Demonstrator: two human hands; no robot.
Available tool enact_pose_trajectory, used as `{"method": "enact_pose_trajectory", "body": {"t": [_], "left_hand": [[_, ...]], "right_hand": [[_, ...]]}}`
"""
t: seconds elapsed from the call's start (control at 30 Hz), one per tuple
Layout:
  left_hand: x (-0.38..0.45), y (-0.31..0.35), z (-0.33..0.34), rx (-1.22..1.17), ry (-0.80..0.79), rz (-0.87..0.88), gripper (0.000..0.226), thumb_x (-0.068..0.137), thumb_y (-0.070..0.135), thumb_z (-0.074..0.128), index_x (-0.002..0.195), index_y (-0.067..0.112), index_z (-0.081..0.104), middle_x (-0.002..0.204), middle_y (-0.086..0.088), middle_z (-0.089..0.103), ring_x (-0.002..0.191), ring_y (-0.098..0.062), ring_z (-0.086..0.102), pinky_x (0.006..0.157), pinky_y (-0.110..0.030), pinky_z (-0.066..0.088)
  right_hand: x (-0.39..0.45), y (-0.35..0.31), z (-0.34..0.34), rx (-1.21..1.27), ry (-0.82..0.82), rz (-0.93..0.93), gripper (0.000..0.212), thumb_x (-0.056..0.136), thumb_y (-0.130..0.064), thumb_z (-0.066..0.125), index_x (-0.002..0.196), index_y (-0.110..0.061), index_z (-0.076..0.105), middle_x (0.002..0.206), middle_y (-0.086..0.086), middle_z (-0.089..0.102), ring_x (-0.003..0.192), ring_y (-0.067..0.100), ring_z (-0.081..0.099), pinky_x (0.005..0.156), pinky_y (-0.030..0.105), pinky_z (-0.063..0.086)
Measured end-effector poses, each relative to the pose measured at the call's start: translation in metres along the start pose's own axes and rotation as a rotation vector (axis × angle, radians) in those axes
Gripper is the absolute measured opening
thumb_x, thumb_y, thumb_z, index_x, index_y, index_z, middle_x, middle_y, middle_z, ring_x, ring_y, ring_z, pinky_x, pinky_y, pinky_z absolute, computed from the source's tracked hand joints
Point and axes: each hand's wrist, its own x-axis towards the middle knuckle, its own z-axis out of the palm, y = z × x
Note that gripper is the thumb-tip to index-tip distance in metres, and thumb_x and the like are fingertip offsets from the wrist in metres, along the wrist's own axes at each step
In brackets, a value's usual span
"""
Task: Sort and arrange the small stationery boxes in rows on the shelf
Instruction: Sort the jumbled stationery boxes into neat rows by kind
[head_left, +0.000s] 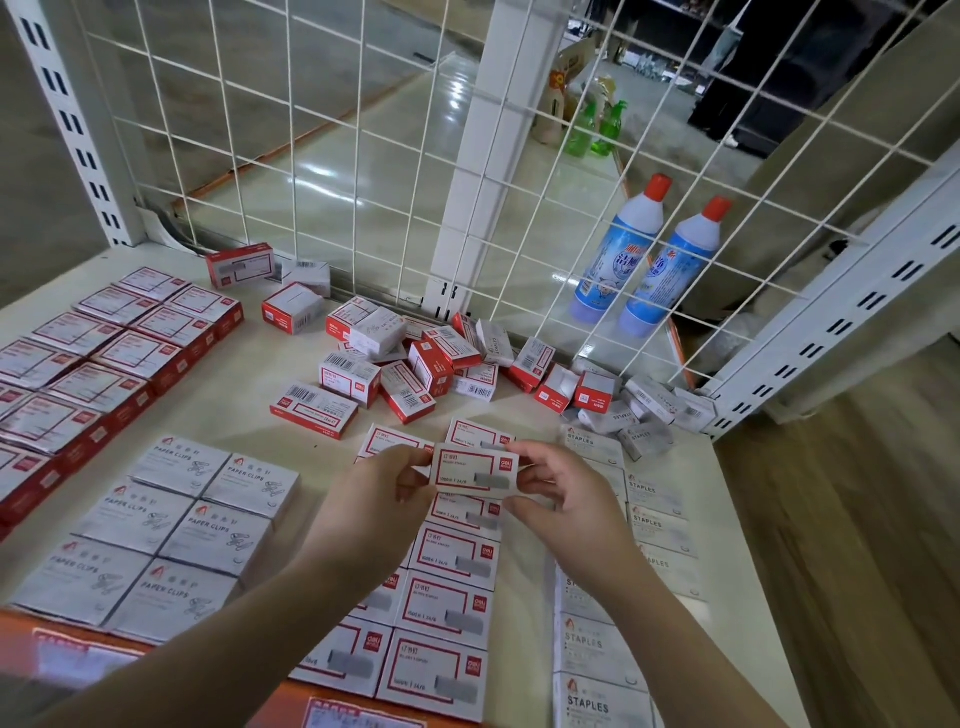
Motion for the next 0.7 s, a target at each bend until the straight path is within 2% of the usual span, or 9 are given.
{"method": "enact_pose_trajectory", "body": {"t": [0.13,0.27,0.4,0.5,0.53,0.6,0.7], "left_hand": [[0.000,0.000,0.000,0.054,0.005,0.001,0.020,0.093,0.017,0.051,0.111,0.026,0.055,0.087,0.019,0.059,0.082,-0.003,0.061,0.066,-0.015,0.053],[-0.001,0.003,0.000,0.096,0.010,-0.001,0.028,0.093,0.018,0.051,0.122,0.020,0.054,0.088,0.018,0.058,0.083,-0.003,0.060,0.069,-0.016,0.053],[-0.005,0.004,-0.001,0.177,0.011,0.019,0.030,0.094,0.020,0.050,0.124,0.021,0.053,0.093,0.017,0.058,0.089,-0.004,0.059,0.069,-0.014,0.053],[-0.012,0.006,-0.005,0.265,0.042,0.028,0.037,0.093,0.023,0.051,0.130,0.025,0.049,0.106,0.014,0.056,0.089,-0.002,0.054,0.053,-0.004,0.045],[-0.015,0.006,-0.008,0.303,0.060,0.038,0.039,0.093,0.023,0.052,0.132,0.026,0.046,0.114,0.012,0.056,0.090,-0.001,0.054,0.054,-0.004,0.044],[-0.023,0.006,-0.015,0.375,0.095,0.059,0.042,0.093,0.020,0.052,0.134,0.026,0.044,0.126,0.008,0.053,0.103,-0.005,0.053,0.071,-0.010,0.045],[-0.037,0.003,-0.027,0.479,0.119,0.071,0.042,0.093,0.018,0.051,0.134,0.025,0.044,0.130,0.007,0.051,0.115,-0.009,0.048,0.091,-0.021,0.044]], "right_hand": [[-0.003,-0.002,-0.003,-0.015,-0.006,-0.011,0.046,0.082,-0.009,0.068,0.111,-0.042,0.052,0.102,-0.018,0.058,0.089,-0.015,0.052,0.073,-0.001,0.039],[-0.006,-0.004,-0.006,0.006,-0.010,-0.013,0.050,0.081,-0.010,0.069,0.104,-0.050,0.050,0.102,-0.017,0.060,0.090,-0.010,0.055,0.078,0.005,0.042],[-0.010,-0.007,-0.009,0.010,-0.012,-0.015,0.048,0.079,-0.010,0.070,0.109,-0.044,0.054,0.102,-0.015,0.062,0.090,-0.008,0.056,0.081,0.009,0.044],[-0.016,-0.009,-0.009,0.016,-0.025,-0.005,0.046,0.079,-0.012,0.070,0.116,-0.036,0.057,0.100,-0.016,0.063,0.088,-0.009,0.057,0.078,0.007,0.045],[-0.018,-0.009,-0.008,0.013,-0.033,-0.001,0.046,0.079,-0.013,0.070,0.117,-0.034,0.058,0.099,-0.017,0.063,0.088,-0.009,0.057,0.078,0.007,0.045],[-0.024,-0.008,-0.003,0.003,-0.054,0.008,0.045,0.079,-0.016,0.071,0.118,-0.032,0.058,0.098,-0.017,0.063,0.087,-0.009,0.058,0.077,0.006,0.045],[-0.034,-0.009,0.008,-0.014,-0.111,0.027,0.046,0.078,-0.020,0.072,0.120,-0.031,0.057,0.098,-0.018,0.061,0.087,-0.009,0.057,0.077,0.007,0.045]]}}
